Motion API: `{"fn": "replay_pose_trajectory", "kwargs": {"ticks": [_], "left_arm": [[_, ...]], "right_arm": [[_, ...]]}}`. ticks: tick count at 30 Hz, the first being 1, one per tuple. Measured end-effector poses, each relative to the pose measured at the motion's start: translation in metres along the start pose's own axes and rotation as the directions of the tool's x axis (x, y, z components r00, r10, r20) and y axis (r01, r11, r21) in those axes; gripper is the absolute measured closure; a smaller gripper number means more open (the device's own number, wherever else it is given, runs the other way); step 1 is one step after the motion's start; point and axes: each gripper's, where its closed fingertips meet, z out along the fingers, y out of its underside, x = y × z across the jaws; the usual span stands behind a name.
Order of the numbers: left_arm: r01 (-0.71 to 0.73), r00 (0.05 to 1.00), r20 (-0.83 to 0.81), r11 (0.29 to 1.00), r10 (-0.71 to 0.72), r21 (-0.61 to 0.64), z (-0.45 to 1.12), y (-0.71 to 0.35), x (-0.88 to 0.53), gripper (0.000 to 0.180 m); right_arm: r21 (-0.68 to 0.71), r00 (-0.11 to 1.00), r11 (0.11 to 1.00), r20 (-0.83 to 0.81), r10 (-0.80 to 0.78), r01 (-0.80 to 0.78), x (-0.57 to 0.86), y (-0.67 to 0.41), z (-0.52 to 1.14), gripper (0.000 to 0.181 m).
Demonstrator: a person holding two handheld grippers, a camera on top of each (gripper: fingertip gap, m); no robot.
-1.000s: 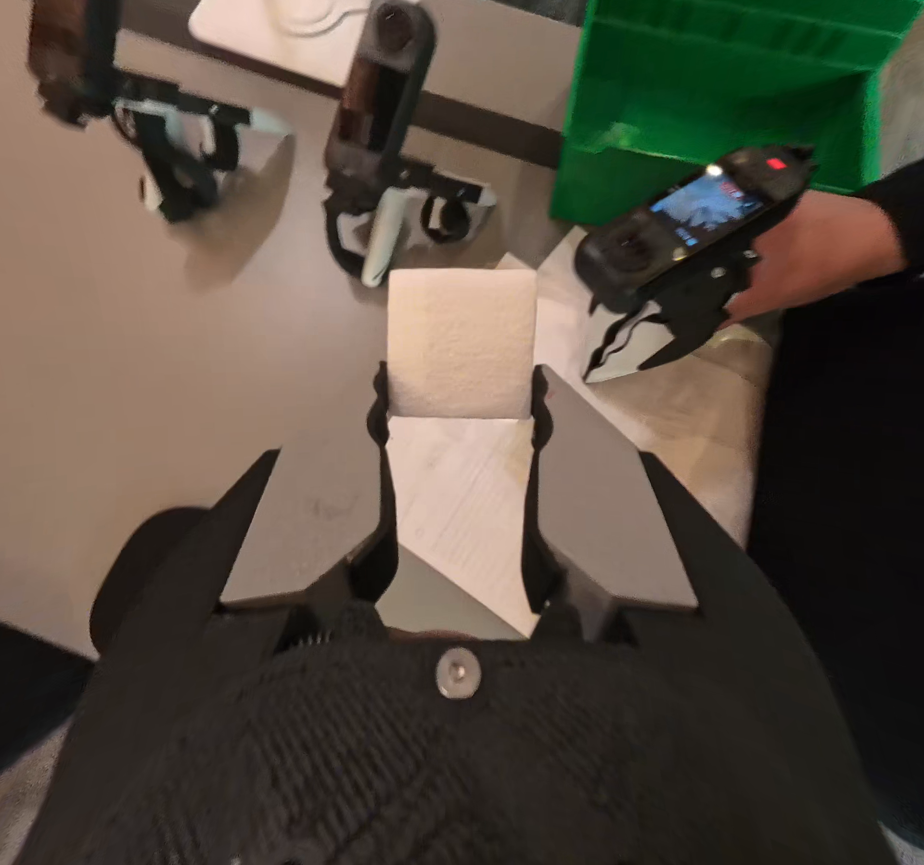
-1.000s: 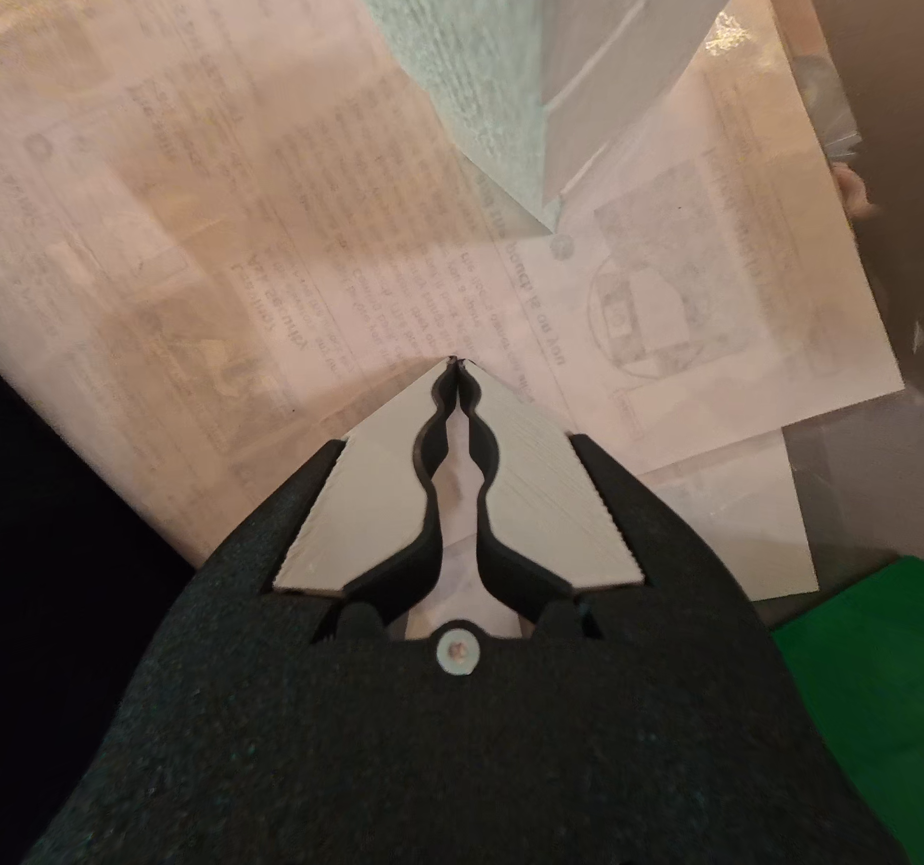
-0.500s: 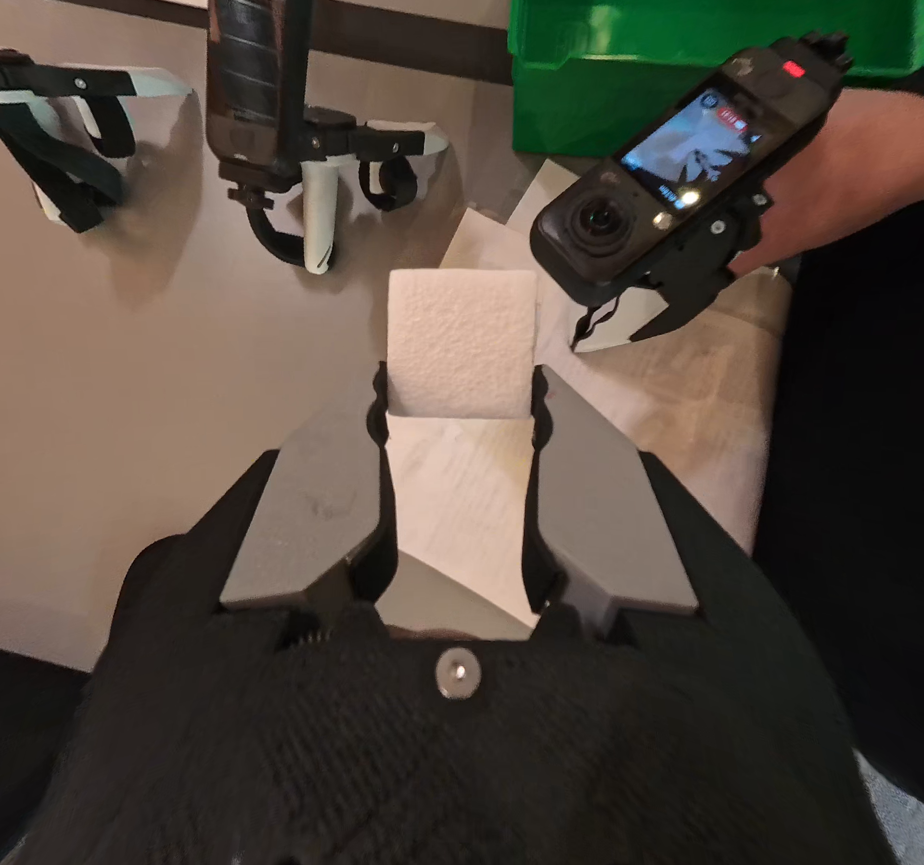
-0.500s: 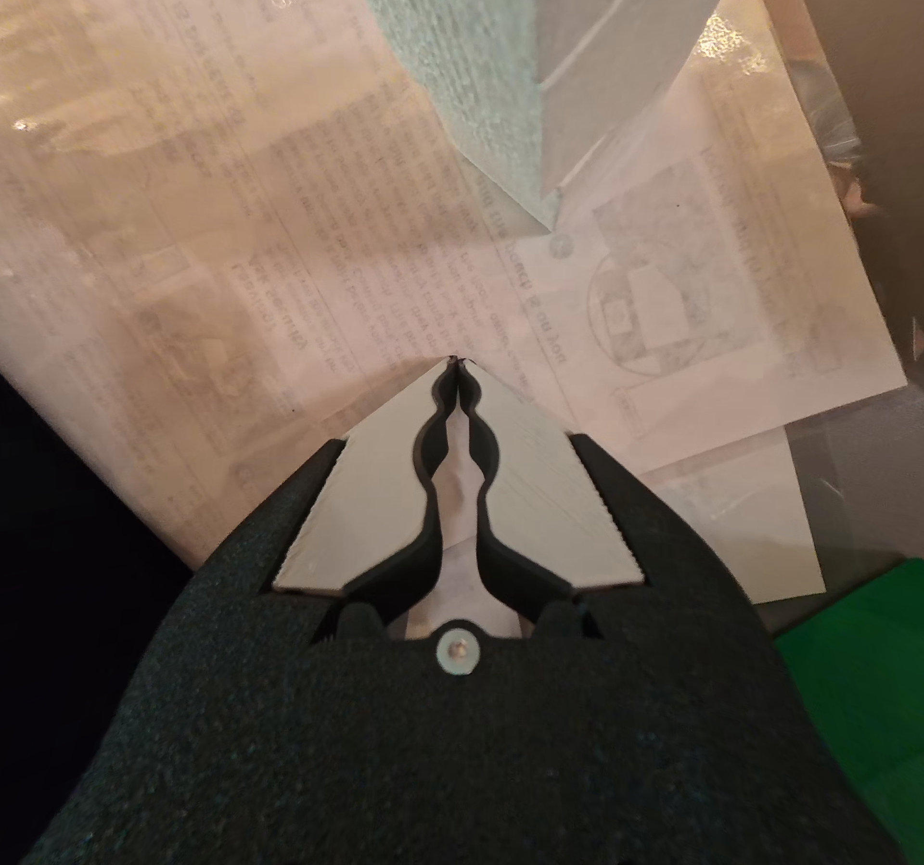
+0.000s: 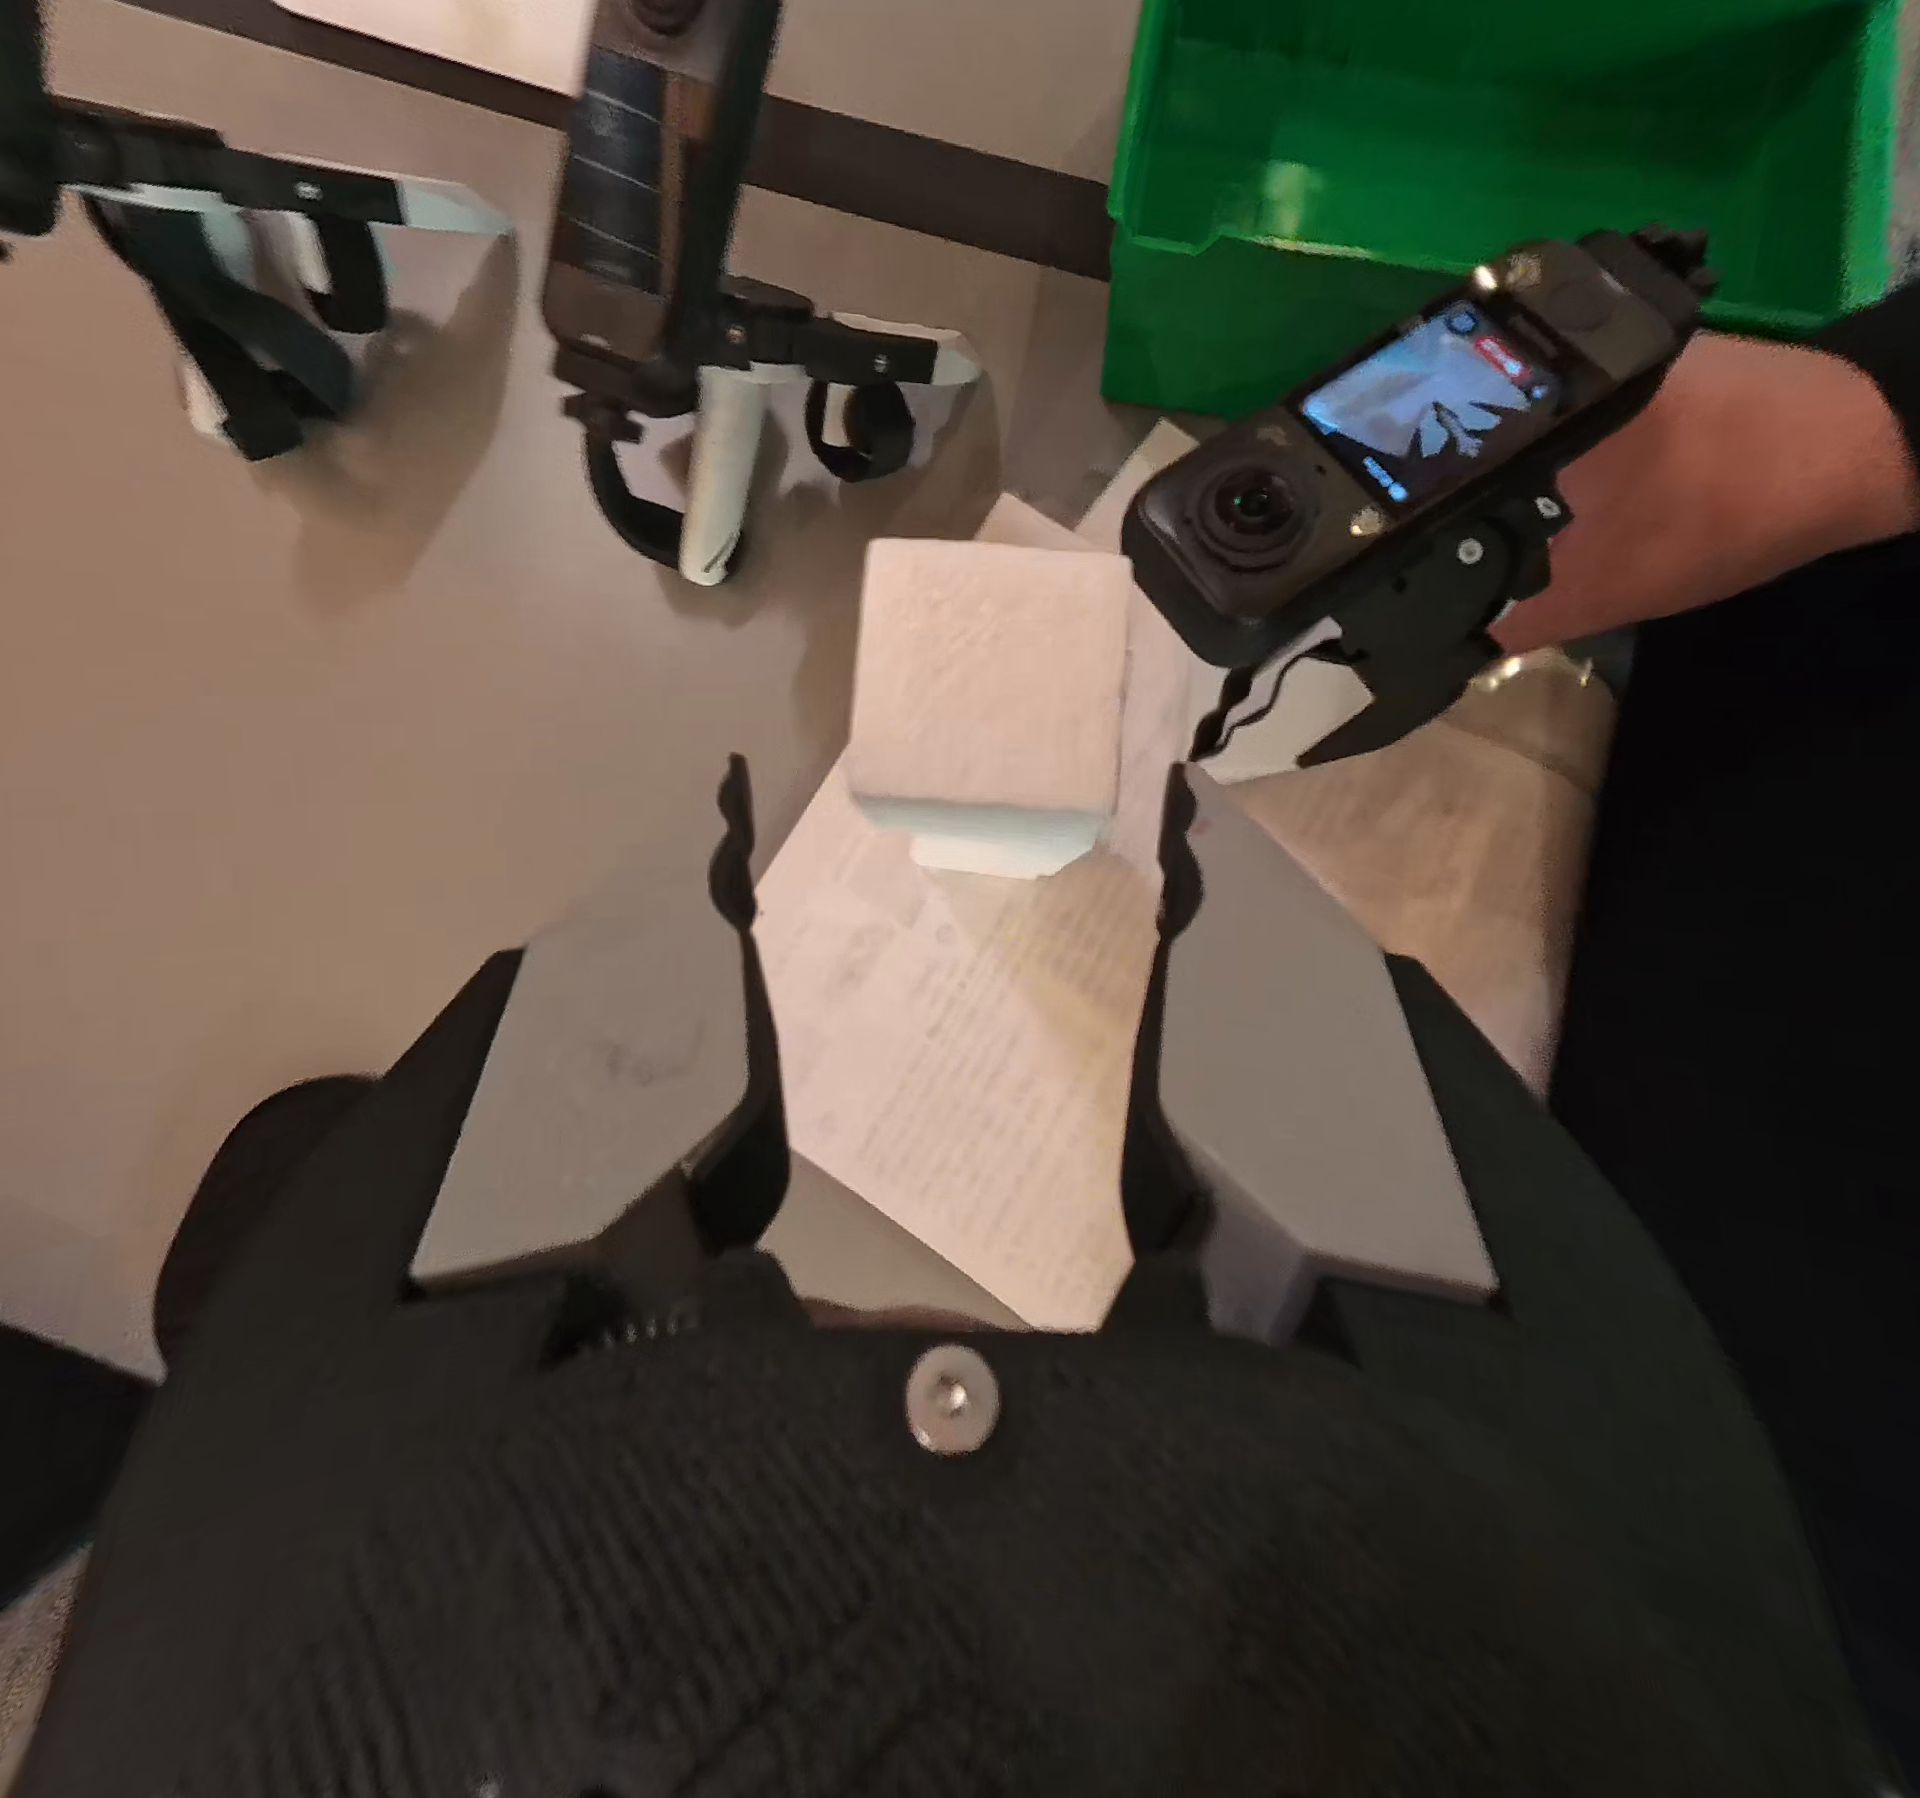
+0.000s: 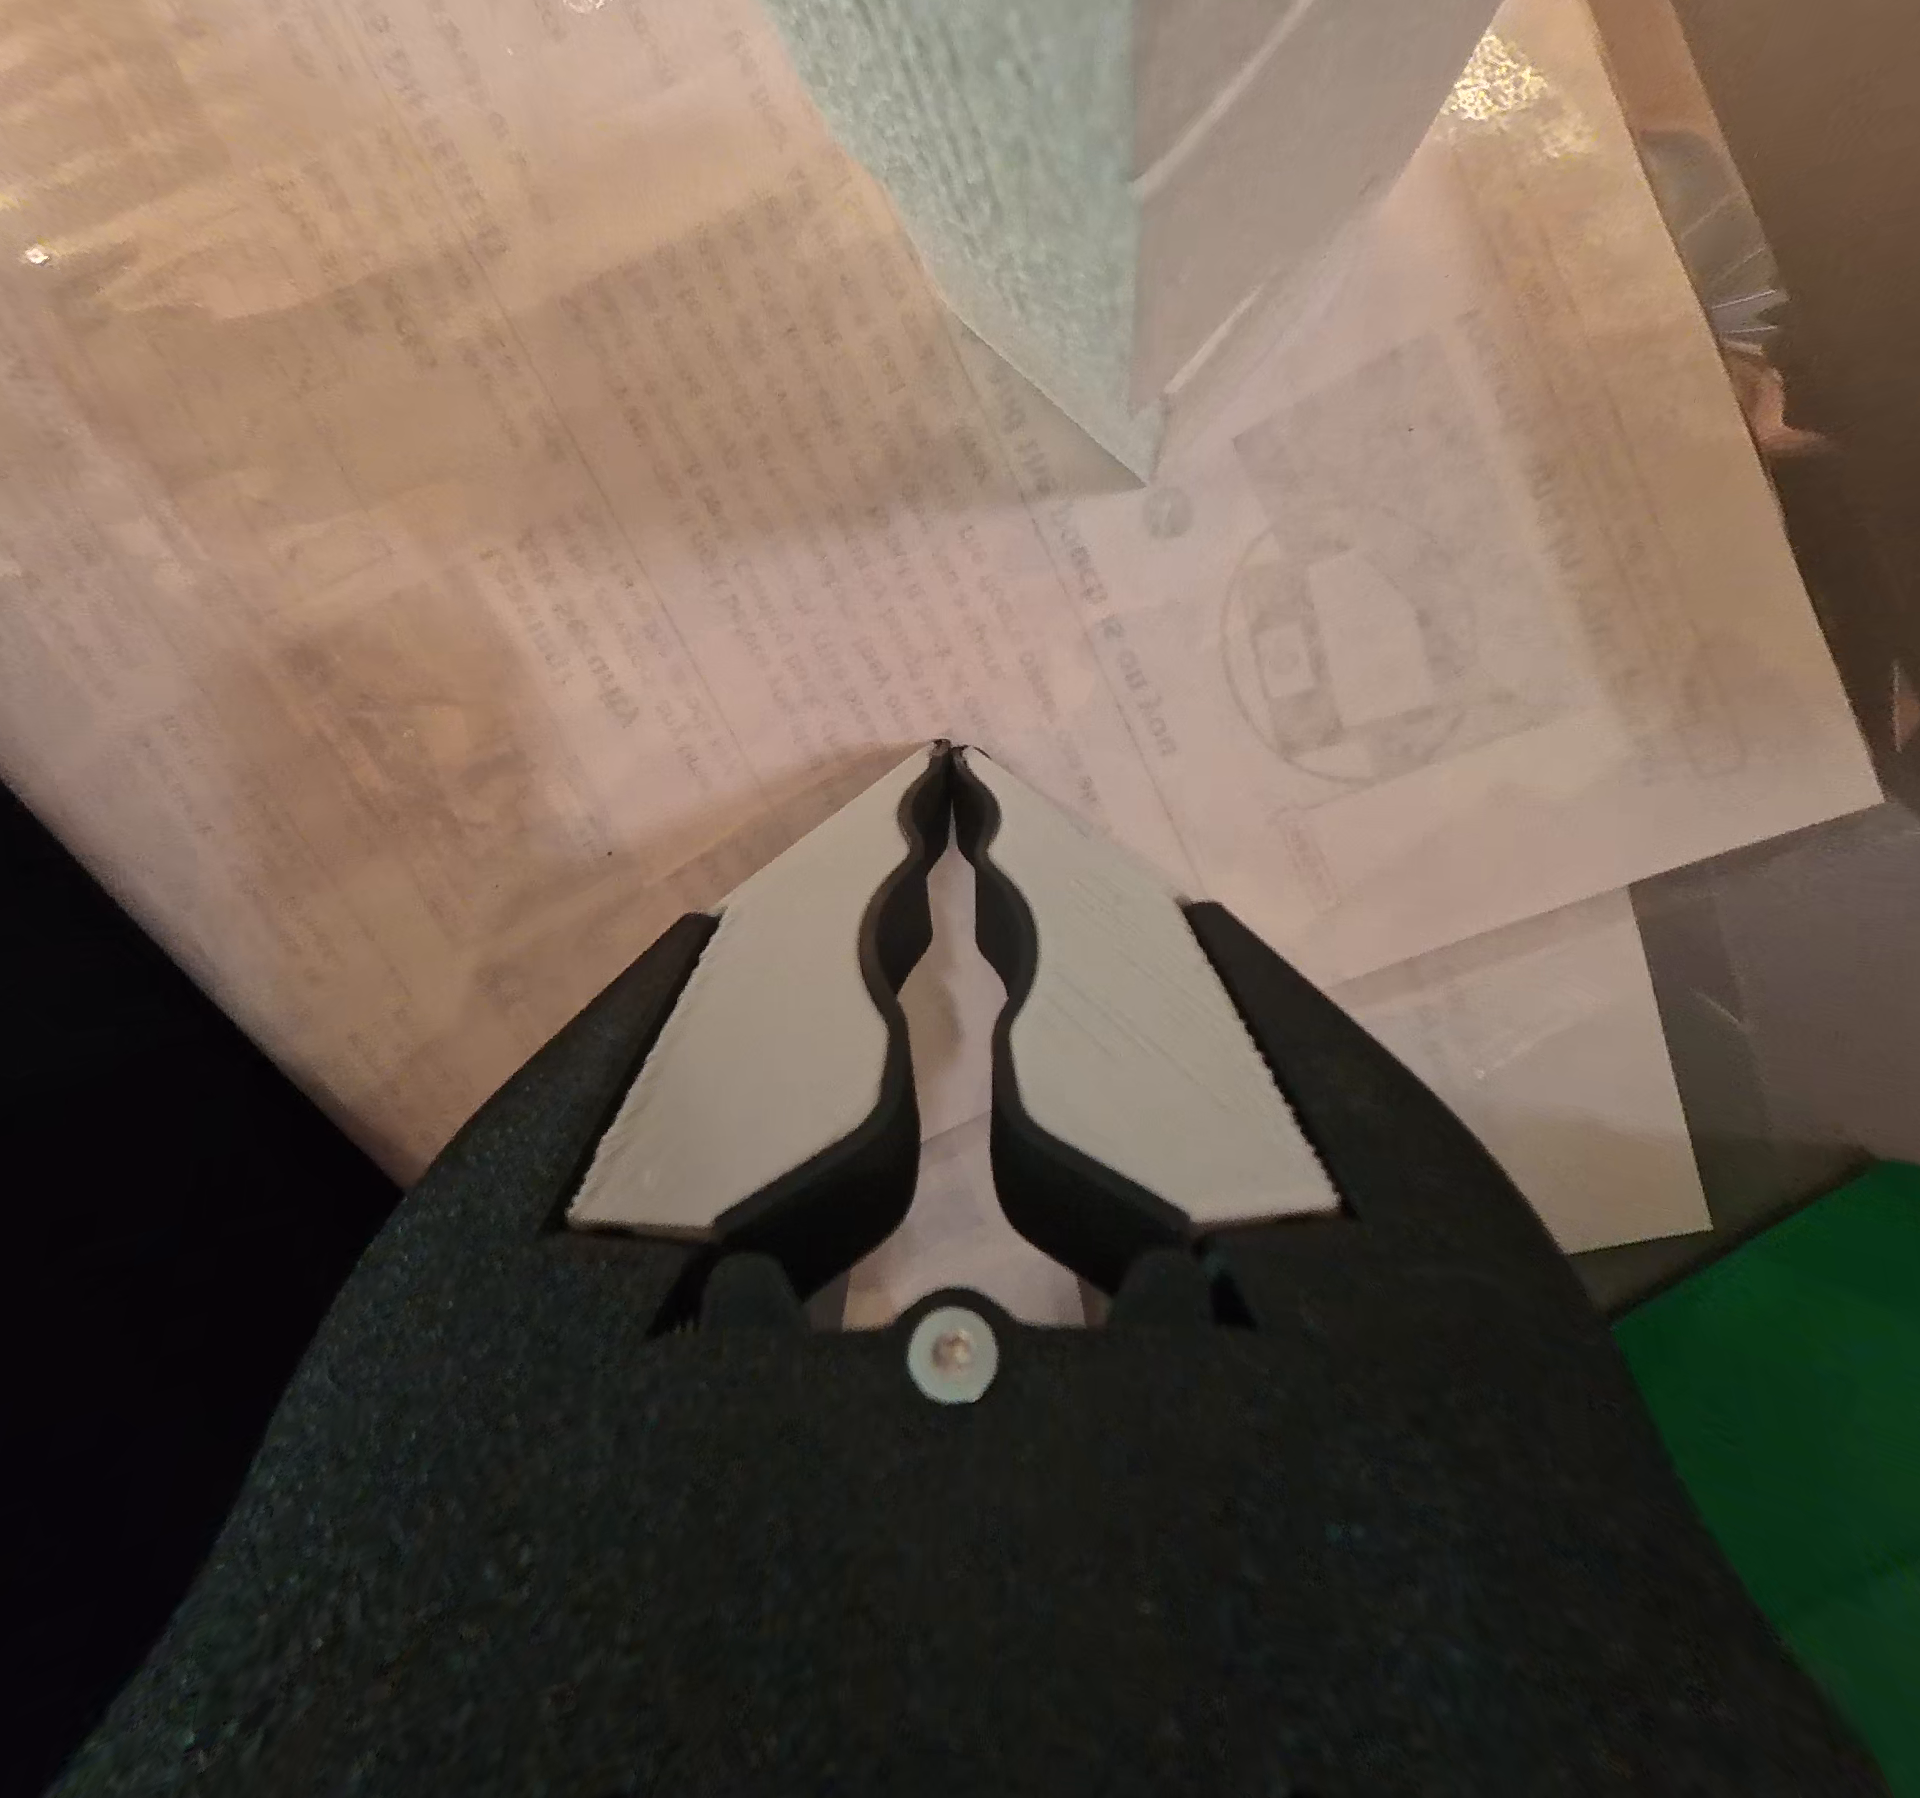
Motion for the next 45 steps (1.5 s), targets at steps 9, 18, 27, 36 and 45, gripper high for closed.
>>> {"fn": "replay_pose_trajectory", "kwargs": {"ticks": [9,18,27,36,45], "left_arm": [[0.450,0.893,-0.080,0.888,-0.444,0.092,0.003,0.089,0.018,0.127],[0.415,0.903,-0.017,0.882,-0.429,-0.226,0.080,0.181,0.063,0.163],[0.493,0.867,-0.014,0.859,-0.499,-0.136,0.084,0.182,0.061,0.180],[0.519,0.852,-0.008,0.846,-0.523,-0.124,0.084,0.182,0.061,0.180],[0.549,0.833,-0.016,0.830,-0.553,-0.094,0.084,0.181,0.061,0.180]], "right_arm": [[0.005,1.000,1.000,0.003,0.010,-0.010,0.000,0.000,0.000,0.181],[-0.015,1.000,1.000,-0.003,-0.003,0.002,0.000,-0.001,0.000,0.181],[0.001,0.999,1.000,0.005,0.031,-0.031,-0.001,-0.001,0.000,0.181],[0.080,1.000,0.997,0.017,0.020,-0.021,-0.011,-0.015,-0.013,0.181],[0.190,0.982,0.978,0.146,-0.118,0.089,-0.046,-0.032,-0.023,0.181]]}}
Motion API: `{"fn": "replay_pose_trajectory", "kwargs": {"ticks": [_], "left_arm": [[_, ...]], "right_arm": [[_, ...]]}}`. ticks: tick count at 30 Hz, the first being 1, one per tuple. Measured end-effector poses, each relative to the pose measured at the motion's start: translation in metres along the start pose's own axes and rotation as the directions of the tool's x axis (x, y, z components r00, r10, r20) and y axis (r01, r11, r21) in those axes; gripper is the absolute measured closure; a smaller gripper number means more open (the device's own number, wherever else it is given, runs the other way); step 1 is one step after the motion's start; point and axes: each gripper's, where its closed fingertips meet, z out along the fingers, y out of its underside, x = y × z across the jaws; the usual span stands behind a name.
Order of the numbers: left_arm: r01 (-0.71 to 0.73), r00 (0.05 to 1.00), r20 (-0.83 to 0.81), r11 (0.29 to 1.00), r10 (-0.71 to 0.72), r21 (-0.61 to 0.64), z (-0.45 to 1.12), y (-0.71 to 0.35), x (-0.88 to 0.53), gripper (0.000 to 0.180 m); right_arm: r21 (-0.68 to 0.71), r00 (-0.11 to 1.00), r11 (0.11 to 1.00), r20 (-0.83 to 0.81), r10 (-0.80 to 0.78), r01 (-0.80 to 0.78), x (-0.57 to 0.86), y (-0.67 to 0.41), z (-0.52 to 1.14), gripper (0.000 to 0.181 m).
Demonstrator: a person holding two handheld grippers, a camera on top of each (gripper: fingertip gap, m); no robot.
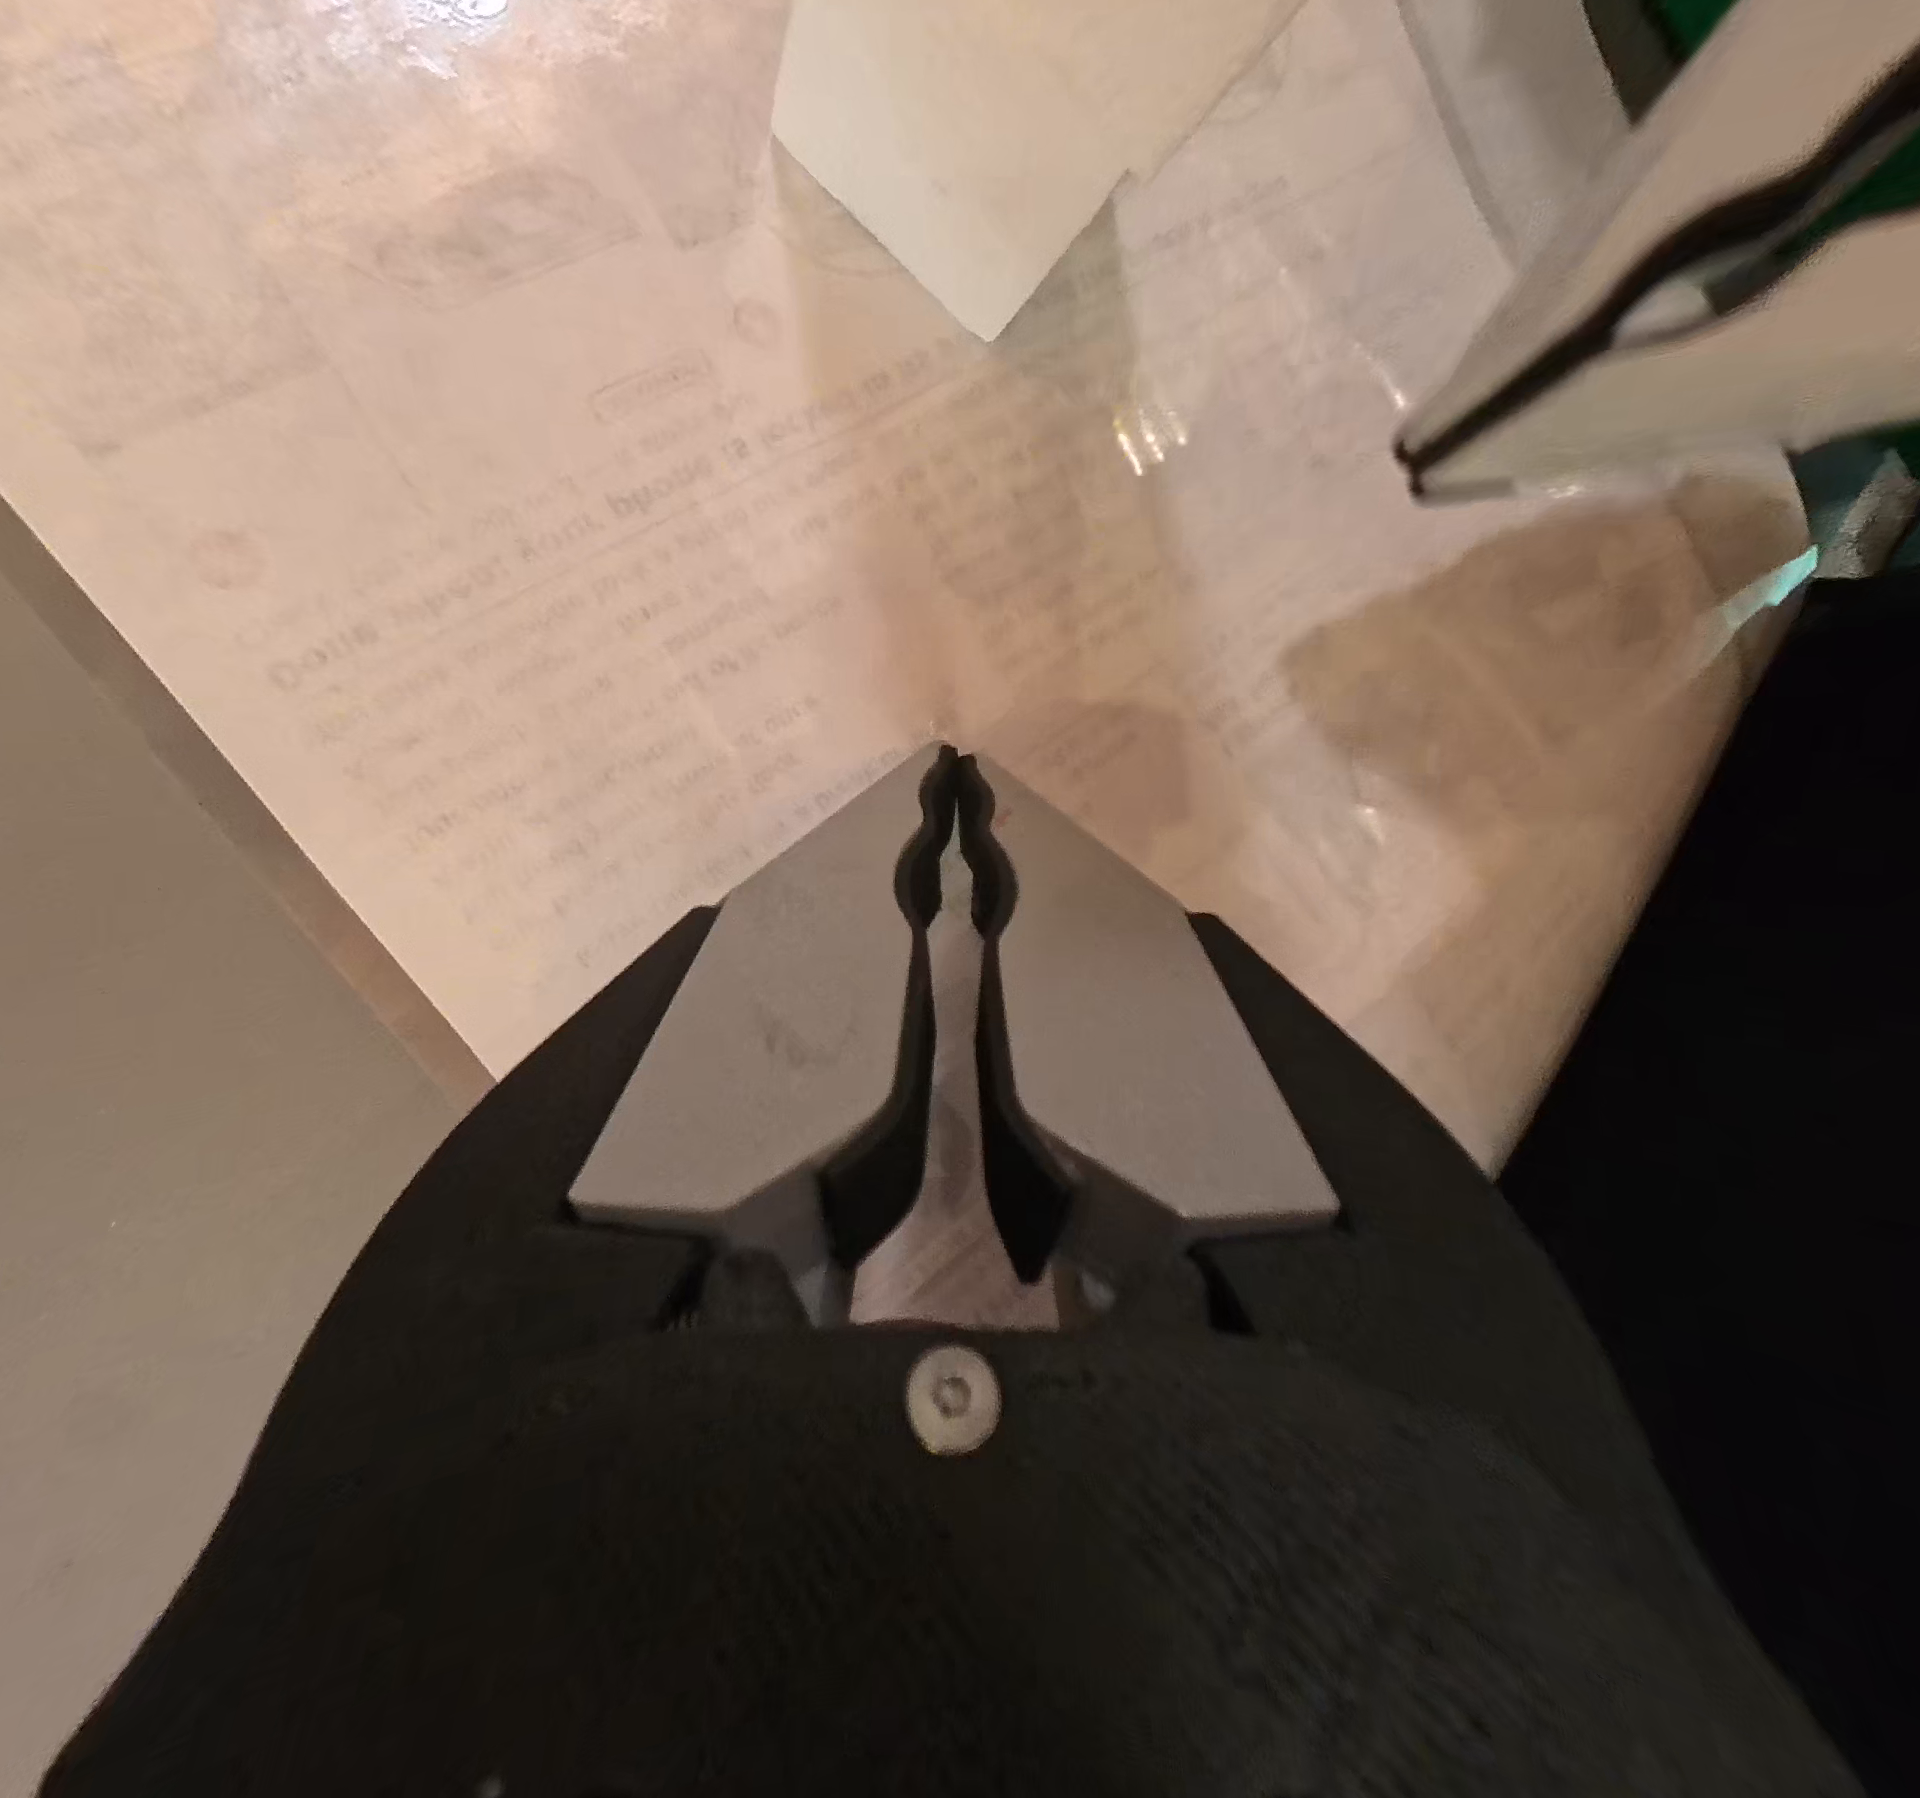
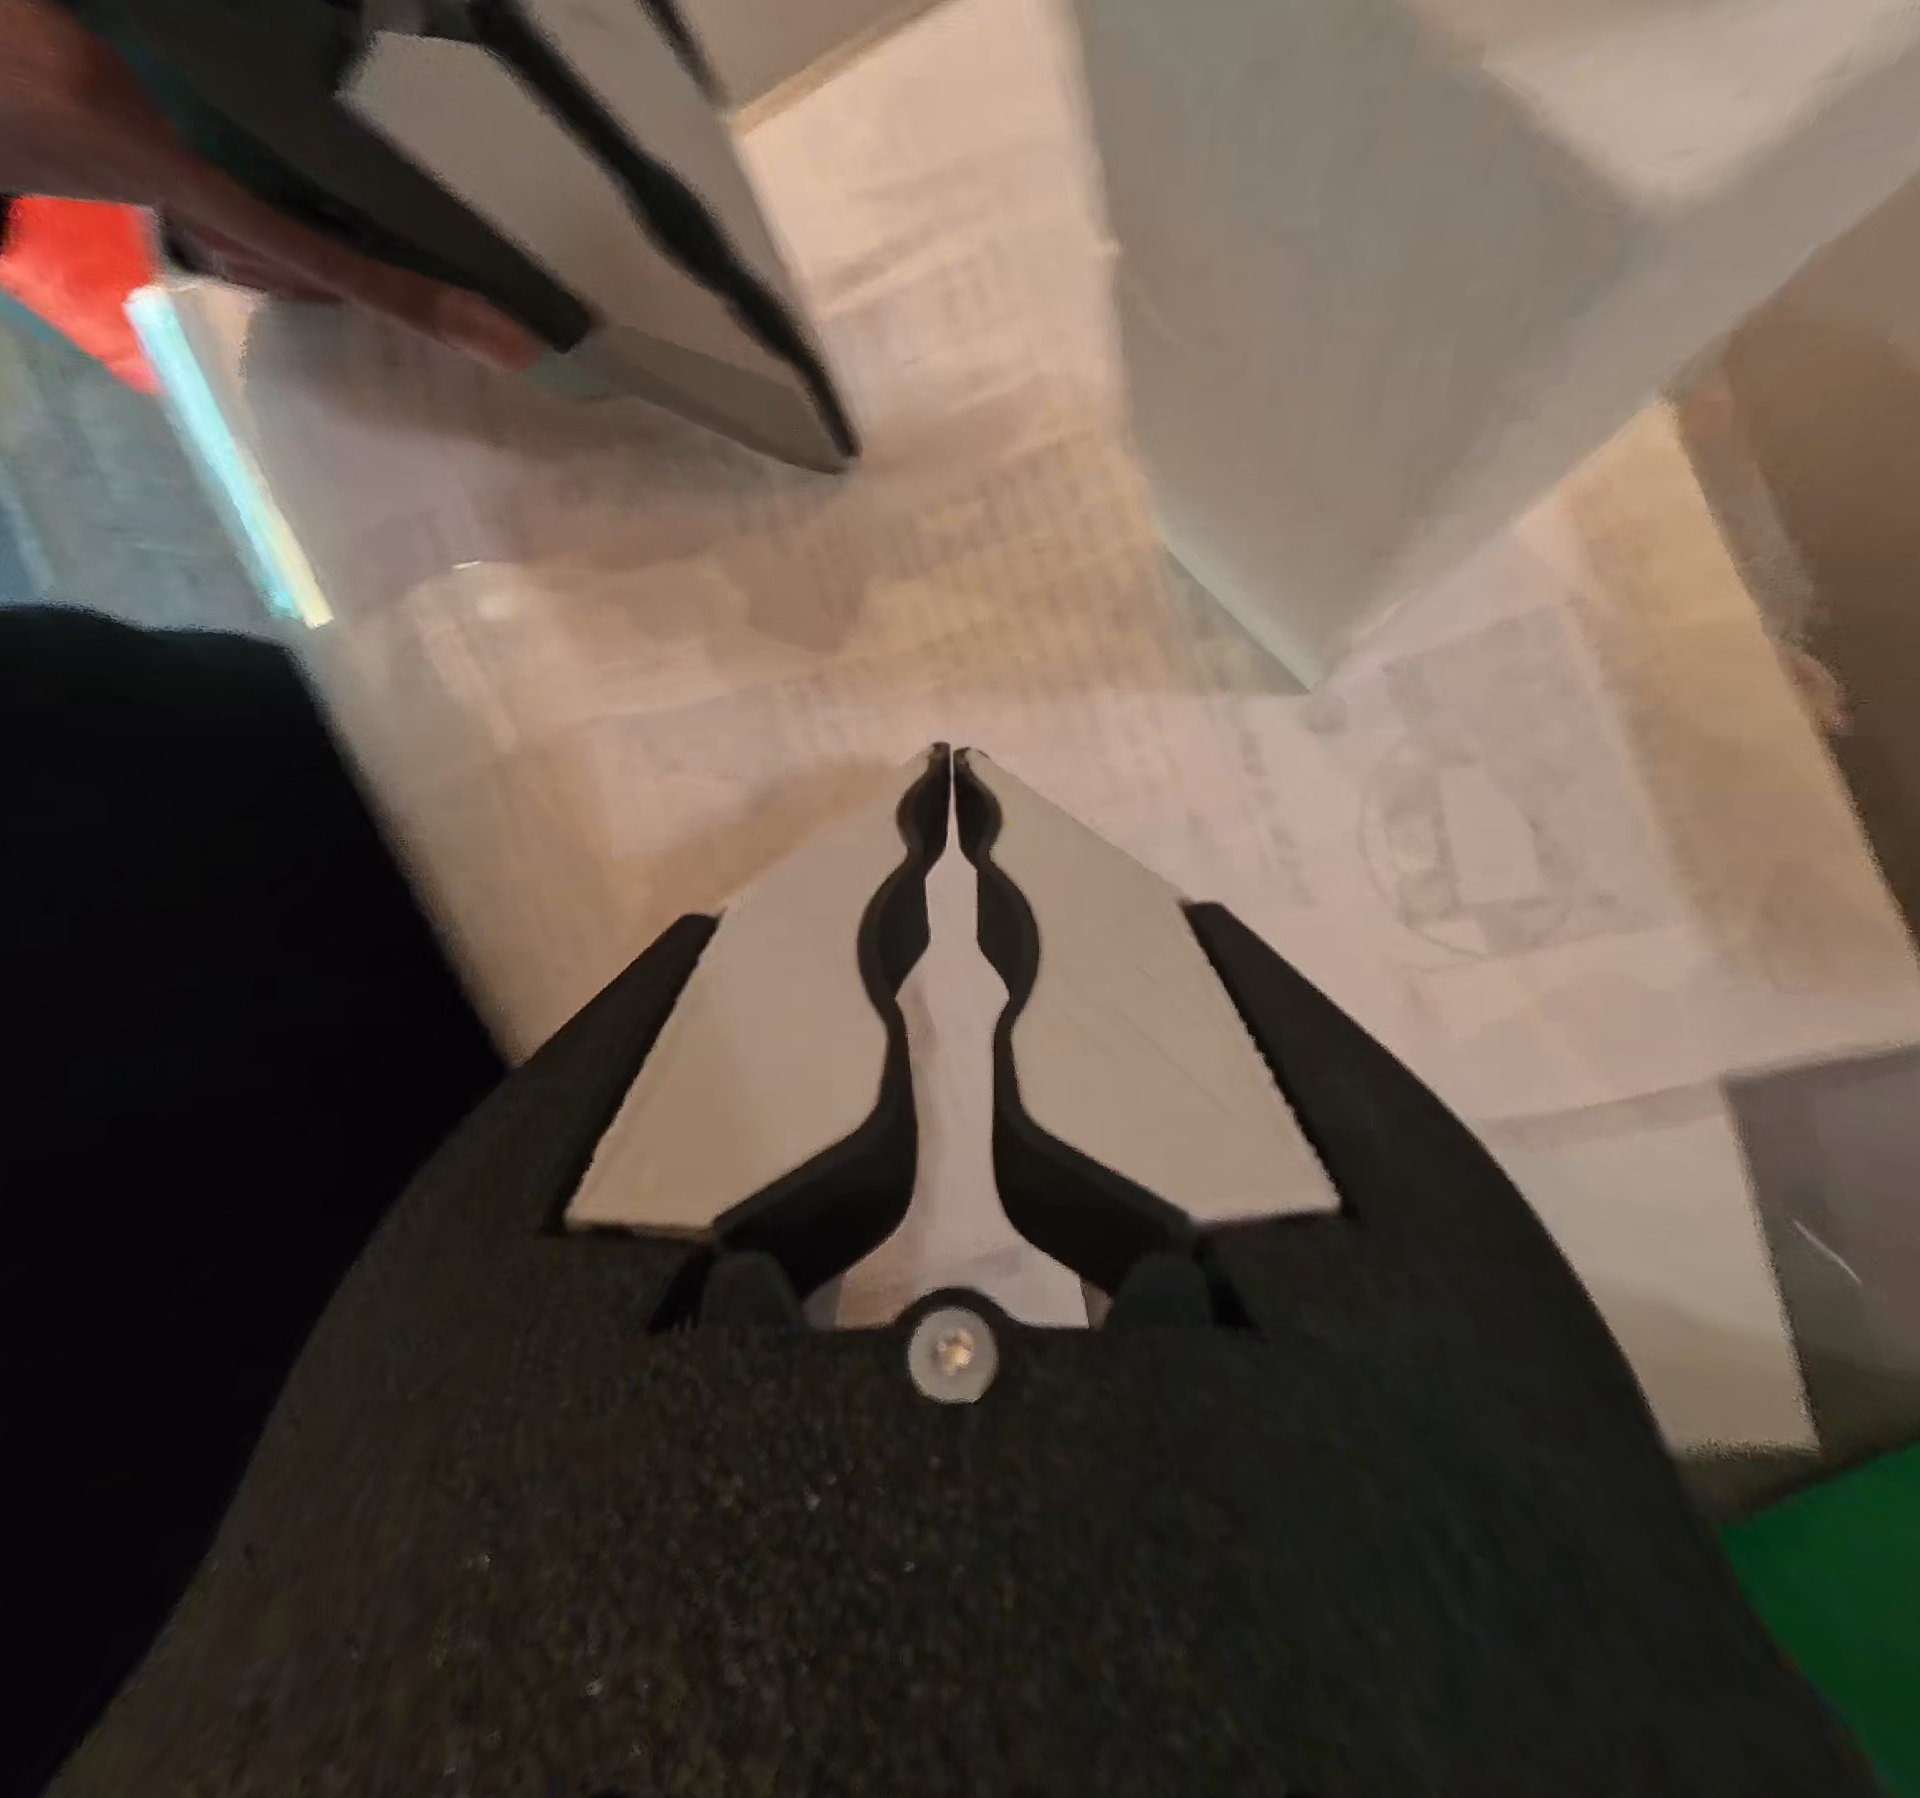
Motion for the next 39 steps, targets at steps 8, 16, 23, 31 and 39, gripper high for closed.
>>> {"fn": "replay_pose_trajectory", "kwargs": {"ticks": [8,16,23,31,39], "left_arm": [[0.019,1.000,-0.007,1.000,-0.018,0.018,0.000,0.000,0.000,0.180],[0.025,1.000,-0.011,0.999,-0.025,0.025,0.000,0.000,0.000,0.180],[0.023,1.000,-0.008,0.999,-0.023,0.022,0.000,0.000,0.000,0.180],[0.037,0.999,-0.022,0.999,-0.037,0.032,0.000,0.000,0.000,0.180],[0.033,0.999,-0.021,0.999,-0.032,0.025,0.000,-0.001,0.000,0.180]], "right_arm": [[-0.049,0.971,0.972,0.080,-0.226,0.230,-0.022,-0.001,0.014,0.181],[-0.074,0.920,0.931,0.202,-0.337,0.357,-0.036,-0.009,0.020,0.181],[-0.089,0.900,0.955,-0.319,-0.298,0.284,0.074,-0.058,0.001,0.181],[0.014,0.907,0.975,-0.371,-0.201,0.222,0.086,-0.057,-0.036,0.181],[0.053,0.919,0.986,-0.372,-0.129,0.160,0.083,-0.044,-0.045,0.181]]}}
